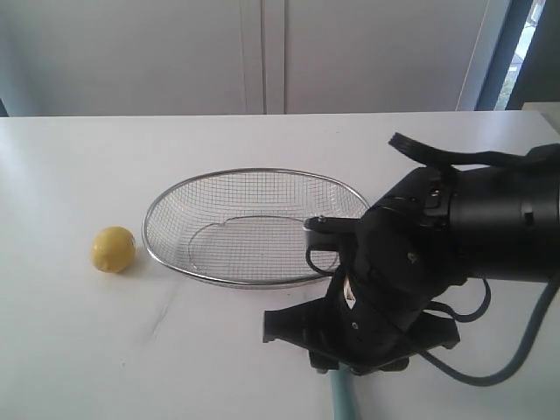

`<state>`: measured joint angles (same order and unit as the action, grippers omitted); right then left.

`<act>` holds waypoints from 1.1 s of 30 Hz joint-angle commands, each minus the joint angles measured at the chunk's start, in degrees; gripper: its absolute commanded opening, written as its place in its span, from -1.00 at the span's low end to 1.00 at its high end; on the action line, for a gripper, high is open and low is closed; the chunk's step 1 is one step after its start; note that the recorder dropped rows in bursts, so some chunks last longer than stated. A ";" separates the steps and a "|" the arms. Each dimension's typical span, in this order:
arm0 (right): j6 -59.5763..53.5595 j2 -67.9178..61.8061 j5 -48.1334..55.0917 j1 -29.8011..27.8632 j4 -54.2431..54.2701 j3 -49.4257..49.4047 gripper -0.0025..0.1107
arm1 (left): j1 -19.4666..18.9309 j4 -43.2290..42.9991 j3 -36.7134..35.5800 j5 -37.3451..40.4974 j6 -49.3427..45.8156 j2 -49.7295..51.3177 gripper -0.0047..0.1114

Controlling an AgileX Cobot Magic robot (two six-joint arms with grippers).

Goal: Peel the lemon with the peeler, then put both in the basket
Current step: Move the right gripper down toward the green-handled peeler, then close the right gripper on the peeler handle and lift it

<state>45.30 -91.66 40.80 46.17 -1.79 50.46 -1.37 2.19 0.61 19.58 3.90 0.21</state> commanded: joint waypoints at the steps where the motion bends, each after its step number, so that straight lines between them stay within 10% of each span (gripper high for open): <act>1: 0.21 -2.30 -1.31 0.12 -0.64 0.11 -0.23 | -0.16 0.33 -0.61 1.17 0.13 -0.21 -0.92; 18: -0.14 -9.89 -3.57 2.04 1.79 0.11 -0.23 | -0.16 0.33 -0.61 1.17 0.13 -0.21 -0.92; 27: -0.75 -9.89 -2.50 2.04 1.79 0.11 -0.93 | -0.16 0.33 -0.61 1.17 0.13 -0.21 -0.92; 33: -2.16 -9.61 -2.50 2.04 1.08 0.11 -0.96 | -0.16 0.33 -0.61 1.17 0.13 -0.21 -0.92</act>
<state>44.13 -101.33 38.36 48.00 0.00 50.46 -1.37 2.19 0.61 19.54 3.90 0.21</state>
